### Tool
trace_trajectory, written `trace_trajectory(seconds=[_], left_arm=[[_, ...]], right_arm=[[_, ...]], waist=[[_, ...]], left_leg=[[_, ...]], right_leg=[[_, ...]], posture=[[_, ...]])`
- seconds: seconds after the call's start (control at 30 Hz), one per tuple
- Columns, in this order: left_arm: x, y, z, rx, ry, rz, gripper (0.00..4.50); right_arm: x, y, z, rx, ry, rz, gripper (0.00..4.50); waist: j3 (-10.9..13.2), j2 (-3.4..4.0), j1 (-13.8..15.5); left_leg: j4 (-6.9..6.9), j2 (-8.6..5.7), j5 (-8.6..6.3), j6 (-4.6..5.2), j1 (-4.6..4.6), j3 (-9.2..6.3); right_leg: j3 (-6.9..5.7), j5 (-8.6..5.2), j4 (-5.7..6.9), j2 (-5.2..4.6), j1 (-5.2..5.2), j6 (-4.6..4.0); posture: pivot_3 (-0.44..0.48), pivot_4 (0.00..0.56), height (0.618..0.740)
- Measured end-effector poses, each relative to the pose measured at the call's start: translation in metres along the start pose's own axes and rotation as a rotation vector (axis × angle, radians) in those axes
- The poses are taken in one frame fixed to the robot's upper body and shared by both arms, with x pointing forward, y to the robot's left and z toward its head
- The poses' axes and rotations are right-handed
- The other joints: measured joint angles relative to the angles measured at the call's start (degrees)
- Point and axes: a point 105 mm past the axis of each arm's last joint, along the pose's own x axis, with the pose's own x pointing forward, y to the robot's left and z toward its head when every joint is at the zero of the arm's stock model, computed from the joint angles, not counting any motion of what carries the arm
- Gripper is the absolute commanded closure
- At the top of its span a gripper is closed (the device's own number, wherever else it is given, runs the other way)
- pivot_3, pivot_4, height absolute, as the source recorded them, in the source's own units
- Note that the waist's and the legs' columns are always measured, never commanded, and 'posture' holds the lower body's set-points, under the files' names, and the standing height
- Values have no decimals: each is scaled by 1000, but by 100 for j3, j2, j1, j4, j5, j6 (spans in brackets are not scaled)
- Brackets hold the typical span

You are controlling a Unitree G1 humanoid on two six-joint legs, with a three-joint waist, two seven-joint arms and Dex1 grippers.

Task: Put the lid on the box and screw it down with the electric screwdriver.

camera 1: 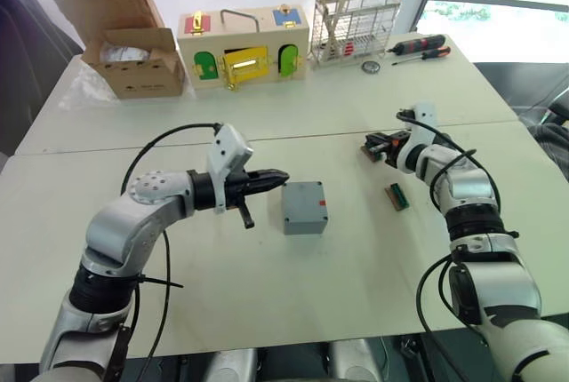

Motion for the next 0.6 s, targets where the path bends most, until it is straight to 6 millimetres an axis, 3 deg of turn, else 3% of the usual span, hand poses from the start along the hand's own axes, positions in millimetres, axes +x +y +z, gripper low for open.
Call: trace_trajectory(seconds=[0.03,0.17,0.6], left_arm=[[0,0,0,-1,1,2,4500],[1,1,-1,3,6,5,4500],[4,-2,-7,-1,16,-5,4500]], right_arm=[[0,0,0,0,0,0,3617],[0,-3,0,4,-3,-22,1632],[0,1,1,22,-9,-11,1632]], waist=[[0,0,-1],[0,0,0],[0,0,-2]], left_leg=[[0,0,0,0,0,0],[0,0,0,0,0,0],[0,0,0,0,0,0]], right_leg=[[0,0,0,0,0,0],[0,0,0,0,0,0],[0,0,0,0,0,0]], posture=[[0,150,734],[0,150,734],[0,150,734]])
